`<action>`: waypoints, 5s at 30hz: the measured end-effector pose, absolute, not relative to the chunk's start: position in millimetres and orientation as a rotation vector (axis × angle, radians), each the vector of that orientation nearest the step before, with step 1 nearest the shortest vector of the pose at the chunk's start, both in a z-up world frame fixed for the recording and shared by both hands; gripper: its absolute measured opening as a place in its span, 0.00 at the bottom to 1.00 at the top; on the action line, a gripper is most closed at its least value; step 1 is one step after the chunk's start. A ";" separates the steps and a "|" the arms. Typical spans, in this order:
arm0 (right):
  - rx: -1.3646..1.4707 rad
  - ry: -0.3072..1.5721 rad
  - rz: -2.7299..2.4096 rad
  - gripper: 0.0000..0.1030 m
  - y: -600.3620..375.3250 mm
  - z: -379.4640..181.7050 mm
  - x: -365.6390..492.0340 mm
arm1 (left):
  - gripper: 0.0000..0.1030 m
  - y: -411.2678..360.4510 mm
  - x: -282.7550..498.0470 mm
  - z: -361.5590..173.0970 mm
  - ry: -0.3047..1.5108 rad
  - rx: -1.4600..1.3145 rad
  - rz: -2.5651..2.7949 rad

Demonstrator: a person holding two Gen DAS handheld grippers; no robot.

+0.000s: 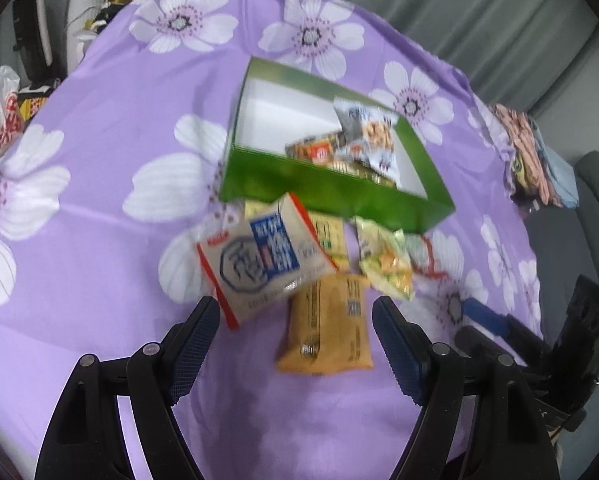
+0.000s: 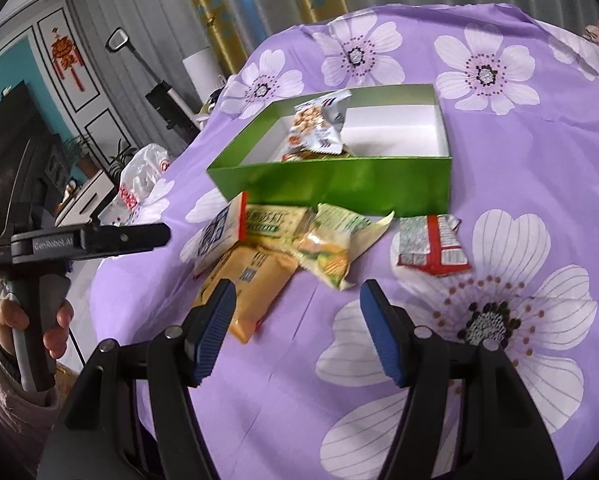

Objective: Organize snacks
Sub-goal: 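Withdraw the left tool from the box toward the large yellow cake bag, then close the left tool on the large yellow cake bag and lift it, then carry the yellow cake bag over the green box with the left tool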

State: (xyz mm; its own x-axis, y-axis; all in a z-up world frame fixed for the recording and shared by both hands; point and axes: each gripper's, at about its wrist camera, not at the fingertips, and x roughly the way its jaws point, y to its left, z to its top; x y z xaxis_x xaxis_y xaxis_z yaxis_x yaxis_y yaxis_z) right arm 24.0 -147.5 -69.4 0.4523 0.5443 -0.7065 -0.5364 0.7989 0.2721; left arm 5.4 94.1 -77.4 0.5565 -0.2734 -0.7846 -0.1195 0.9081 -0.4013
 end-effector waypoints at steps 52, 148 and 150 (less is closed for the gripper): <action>-0.175 0.955 0.825 0.52 -68.9 -122.1 30.6 | 0.49 68.6 32.7 -128.5 1.055 -0.500 -0.235; -0.098 0.526 0.684 0.46 -118.5 11.8 93.7 | 0.49 7.3 126.8 21.1 0.789 -0.285 -0.304; -0.094 0.546 0.691 0.46 -114.9 4.0 103.1 | 0.49 10.9 133.9 14.8 0.800 -0.295 -0.294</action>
State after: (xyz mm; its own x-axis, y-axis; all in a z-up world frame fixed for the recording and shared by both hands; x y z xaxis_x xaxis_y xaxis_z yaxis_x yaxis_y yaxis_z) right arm 103.1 -114.9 4.0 0.6370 0.5798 -0.5080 -0.6279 0.7726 0.0944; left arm 133.9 10.9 14.8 0.6605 -0.3657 -0.6558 0.1454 0.9191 -0.3661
